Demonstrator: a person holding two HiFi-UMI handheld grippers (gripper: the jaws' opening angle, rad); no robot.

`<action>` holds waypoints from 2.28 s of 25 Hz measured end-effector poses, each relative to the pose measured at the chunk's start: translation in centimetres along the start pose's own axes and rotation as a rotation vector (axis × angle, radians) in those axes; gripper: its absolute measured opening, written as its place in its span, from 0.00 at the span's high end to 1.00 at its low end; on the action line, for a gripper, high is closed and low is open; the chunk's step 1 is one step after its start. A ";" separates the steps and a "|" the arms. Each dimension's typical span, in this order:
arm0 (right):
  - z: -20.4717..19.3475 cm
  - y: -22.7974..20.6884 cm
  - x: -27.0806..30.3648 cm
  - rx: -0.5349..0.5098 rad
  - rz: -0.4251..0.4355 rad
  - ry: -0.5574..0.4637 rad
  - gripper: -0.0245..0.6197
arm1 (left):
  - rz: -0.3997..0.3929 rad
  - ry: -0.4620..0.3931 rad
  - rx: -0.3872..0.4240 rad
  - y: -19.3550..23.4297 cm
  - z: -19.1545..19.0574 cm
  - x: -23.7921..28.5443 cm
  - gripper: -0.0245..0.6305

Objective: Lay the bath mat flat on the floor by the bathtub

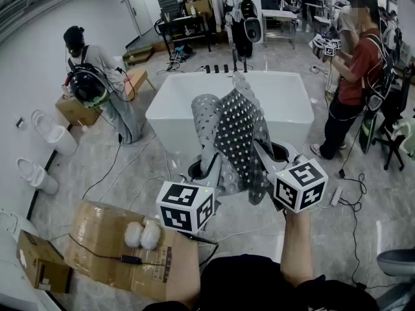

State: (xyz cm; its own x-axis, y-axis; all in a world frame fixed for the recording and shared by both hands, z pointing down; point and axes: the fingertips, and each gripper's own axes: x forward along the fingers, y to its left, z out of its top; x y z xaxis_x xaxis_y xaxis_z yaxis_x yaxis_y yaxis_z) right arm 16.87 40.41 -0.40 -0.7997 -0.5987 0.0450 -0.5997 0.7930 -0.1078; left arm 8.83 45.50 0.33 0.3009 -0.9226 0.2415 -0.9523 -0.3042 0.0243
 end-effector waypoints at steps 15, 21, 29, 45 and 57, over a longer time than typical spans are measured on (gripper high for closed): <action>-0.4 -0.1 -2.6 0.006 0.016 -0.017 0.93 | 0.033 -0.031 -0.029 -1.9 -0.1 -1.3 0.94; 0.8 -1.0 -4.1 0.036 -0.002 -0.057 0.93 | 0.027 -0.026 0.003 -3.0 0.7 -1.6 0.93; 0.6 -1.8 -5.8 0.050 -0.021 -0.076 0.92 | 0.006 -0.009 0.031 -4.6 0.6 -1.5 0.93; -0.9 -4.4 -6.4 0.034 -0.107 -0.041 0.92 | -0.062 -0.002 0.002 -4.8 -0.4 2.3 0.93; -2.9 -5.4 -3.7 0.035 -0.075 0.029 0.92 | -0.024 0.031 -0.039 -2.8 -1.5 4.7 0.93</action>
State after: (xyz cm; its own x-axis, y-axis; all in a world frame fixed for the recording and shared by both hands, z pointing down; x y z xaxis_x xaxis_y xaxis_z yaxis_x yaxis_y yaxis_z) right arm 22.95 38.70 2.90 -0.7537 -0.6520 0.0830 -0.6566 0.7415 -0.1377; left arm 12.85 42.40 2.86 0.3221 -0.9072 0.2707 -0.9464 -0.3159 0.0676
